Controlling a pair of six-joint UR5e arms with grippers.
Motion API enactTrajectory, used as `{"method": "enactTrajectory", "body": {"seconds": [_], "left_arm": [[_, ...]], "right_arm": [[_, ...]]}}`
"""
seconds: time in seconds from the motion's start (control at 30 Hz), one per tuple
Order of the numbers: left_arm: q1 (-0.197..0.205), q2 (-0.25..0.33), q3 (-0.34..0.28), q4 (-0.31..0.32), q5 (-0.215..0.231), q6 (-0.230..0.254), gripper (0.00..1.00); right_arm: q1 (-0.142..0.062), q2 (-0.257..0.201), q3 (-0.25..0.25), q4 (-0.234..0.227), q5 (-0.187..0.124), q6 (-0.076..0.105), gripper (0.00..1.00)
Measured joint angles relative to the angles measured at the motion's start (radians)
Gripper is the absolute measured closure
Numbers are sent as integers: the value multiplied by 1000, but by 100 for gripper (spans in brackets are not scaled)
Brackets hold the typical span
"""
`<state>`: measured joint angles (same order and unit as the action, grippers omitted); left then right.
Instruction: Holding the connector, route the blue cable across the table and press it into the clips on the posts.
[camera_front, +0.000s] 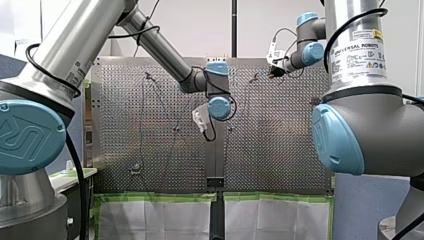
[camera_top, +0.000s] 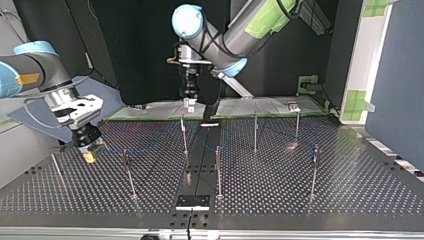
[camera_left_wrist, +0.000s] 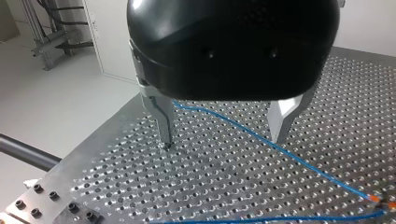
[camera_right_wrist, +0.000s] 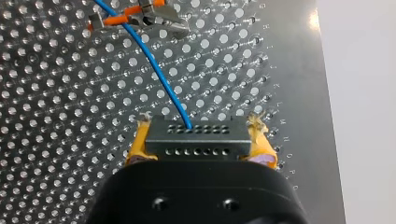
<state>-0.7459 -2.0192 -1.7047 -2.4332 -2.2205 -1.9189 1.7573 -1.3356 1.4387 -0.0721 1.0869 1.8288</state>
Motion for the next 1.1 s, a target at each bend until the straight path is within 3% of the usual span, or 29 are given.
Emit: {"method": "enactTrajectory", "body": {"seconds": [1.1], "left_arm": [[0, 0, -297, 298, 0, 0, 0]], "right_arm": [[0, 0, 0, 0, 0, 0, 100]]}}
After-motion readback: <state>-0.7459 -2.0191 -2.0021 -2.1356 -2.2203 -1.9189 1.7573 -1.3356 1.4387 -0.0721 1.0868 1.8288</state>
